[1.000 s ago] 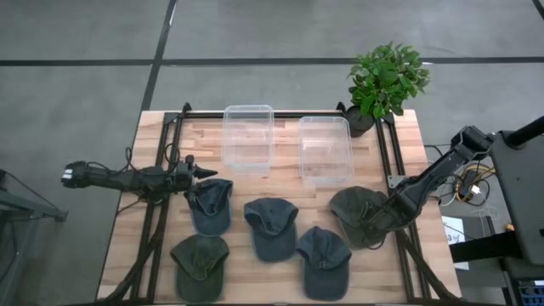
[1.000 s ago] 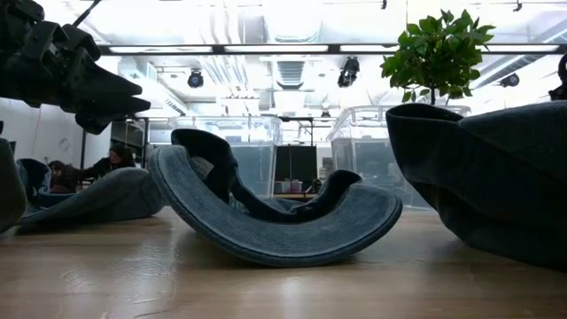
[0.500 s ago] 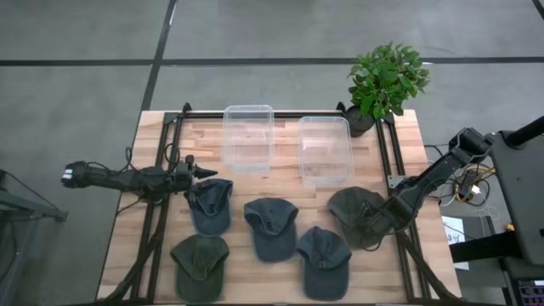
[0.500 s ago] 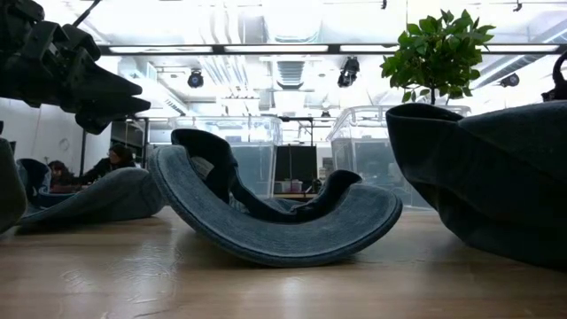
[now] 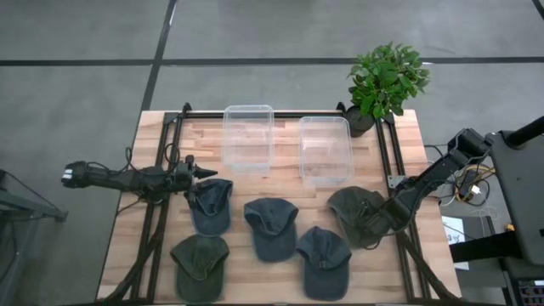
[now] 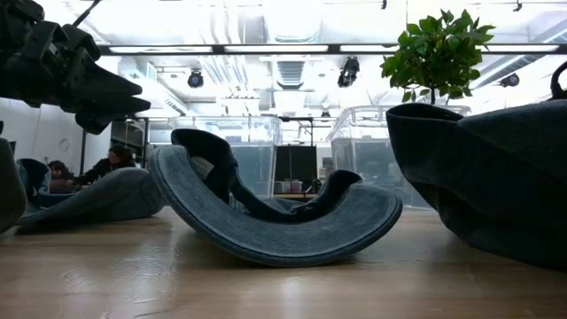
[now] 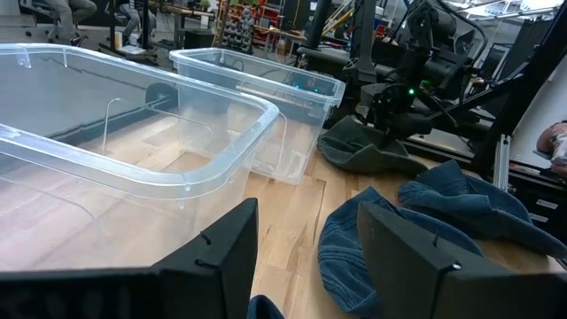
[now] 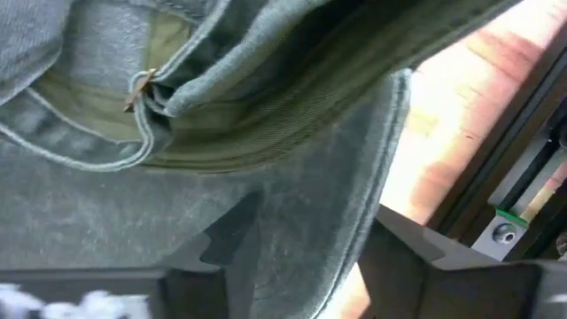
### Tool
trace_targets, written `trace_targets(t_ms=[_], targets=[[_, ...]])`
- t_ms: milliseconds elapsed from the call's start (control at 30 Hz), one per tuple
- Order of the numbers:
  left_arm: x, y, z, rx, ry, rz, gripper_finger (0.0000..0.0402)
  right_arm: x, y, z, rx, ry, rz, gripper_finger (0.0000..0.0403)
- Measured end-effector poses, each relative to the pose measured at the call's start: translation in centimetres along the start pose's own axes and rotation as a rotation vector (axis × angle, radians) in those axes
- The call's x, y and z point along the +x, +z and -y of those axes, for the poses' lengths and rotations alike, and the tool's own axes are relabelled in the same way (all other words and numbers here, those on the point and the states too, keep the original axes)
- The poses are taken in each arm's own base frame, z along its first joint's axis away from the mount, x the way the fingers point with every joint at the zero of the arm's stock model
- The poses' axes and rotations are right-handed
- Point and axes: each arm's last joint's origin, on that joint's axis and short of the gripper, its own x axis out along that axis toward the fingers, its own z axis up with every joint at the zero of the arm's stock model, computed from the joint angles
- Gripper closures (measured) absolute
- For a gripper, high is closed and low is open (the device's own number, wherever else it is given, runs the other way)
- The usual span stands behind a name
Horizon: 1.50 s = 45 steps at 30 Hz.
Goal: Pick & Place hat
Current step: Put the right green cap into the right transparent bin
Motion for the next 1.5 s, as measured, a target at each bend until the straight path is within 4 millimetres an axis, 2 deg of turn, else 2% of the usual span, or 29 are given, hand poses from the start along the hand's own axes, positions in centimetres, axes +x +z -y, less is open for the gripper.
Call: trace_targets(t_ms=[200, 367, 800, 1067, 1367, 1500], targets=[[0.0, 0.0, 0.0, 0.0, 0.0, 0.001, 0.0214, 0.1, 0.1, 0.1, 0.009, -0.005, 0.005, 0.0328], [0.0, 0.0, 0.0, 0.0, -0.001, 0.0, 0.0214, 0.0, 0.1, 0.2, 0.008, -0.003, 0.005, 0.0361], [0.0, 0.0, 0.0, 0.0, 0.0, 0.001, 0.0214, -1.2, 0.2, 1.0, 0.012, 0.072, -0.036, 0.0371], [0.0, 0.0, 0.0, 0.003, 0.0, 0.001, 0.0214, -3.9, 0.2, 2.1, -0.018, 0.162, -0.094, 0.0389], [0.0, 0.0, 0.0, 0.005, 0.004, 0.002, 0.0214, -6.2, 0.3, 3.3, -0.011, 0.244, -0.111, 0.039], [0.0, 0.0, 0.0, 0.007, 0.004, 0.002, 0.0214, -8.0, 0.6, 4.2, -0.032, 0.238, -0.107, 0.039]])
